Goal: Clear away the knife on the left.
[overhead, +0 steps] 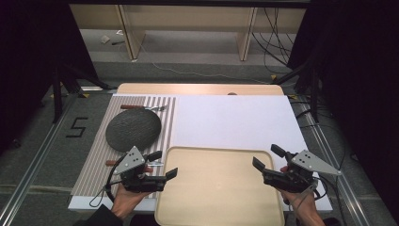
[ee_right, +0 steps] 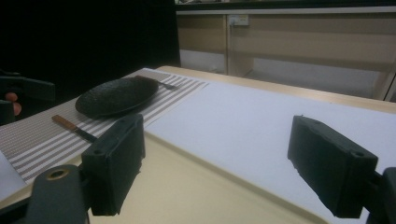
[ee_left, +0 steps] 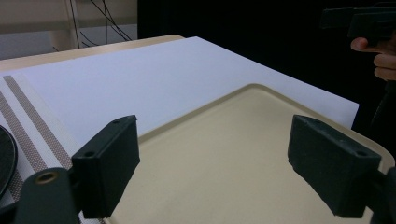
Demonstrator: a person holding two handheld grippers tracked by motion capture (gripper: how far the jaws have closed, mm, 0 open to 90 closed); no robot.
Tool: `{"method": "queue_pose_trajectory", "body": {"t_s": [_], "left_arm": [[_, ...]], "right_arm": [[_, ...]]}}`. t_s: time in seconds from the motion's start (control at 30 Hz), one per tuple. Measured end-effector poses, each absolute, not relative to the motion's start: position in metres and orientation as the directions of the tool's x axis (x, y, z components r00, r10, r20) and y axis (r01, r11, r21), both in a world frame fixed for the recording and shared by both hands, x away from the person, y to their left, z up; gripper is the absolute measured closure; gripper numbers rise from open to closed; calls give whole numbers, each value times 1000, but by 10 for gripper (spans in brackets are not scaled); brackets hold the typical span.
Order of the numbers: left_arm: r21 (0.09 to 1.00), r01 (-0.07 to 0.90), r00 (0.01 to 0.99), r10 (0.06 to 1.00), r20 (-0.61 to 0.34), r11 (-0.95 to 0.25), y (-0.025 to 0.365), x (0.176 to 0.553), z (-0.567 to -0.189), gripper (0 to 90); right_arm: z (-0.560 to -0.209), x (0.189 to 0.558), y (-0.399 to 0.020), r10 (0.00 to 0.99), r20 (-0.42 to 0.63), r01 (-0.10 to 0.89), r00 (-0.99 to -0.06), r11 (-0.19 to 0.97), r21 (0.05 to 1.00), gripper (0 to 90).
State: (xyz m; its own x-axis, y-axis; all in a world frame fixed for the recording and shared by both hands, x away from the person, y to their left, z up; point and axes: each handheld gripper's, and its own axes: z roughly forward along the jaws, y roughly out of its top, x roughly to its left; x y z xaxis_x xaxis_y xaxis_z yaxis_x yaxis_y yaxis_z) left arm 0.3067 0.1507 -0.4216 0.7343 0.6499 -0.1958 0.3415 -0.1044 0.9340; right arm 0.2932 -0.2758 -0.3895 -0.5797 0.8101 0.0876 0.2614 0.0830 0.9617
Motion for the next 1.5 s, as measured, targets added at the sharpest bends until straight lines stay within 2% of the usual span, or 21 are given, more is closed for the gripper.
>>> {"method": "queue_pose_trajectory", "body": {"t_s": [0.47, 0.7, 1.13, 1.2, 1.27, 1.5], "left_arm": [[924, 352, 750, 636, -180, -153, 150, 310, -421, 164], [917, 344, 735, 666, -128, -204, 151, 312, -419, 169], [848, 427, 709, 698, -99, -313, 161, 319, -421, 165], [844, 428, 708, 701, -90, -324, 164, 319, -420, 165], [842, 403, 707, 706, -36, -360, 170, 320, -416, 172], [823, 429, 669, 743, -12, -373, 190, 326, -416, 175]], "right_arm": [[-390, 294, -277, 805, 92, 262, -586, 80, 962, 203], [-391, 294, -278, 801, 92, 264, -592, 85, 961, 205], [-389, 294, -278, 802, 97, 262, -589, 77, 962, 208], [-389, 294, -278, 801, 90, 260, -591, 84, 962, 208], [-389, 293, -276, 800, 86, 258, -594, 88, 962, 209], [-389, 293, -276, 796, 86, 256, -600, 89, 962, 210]]}}
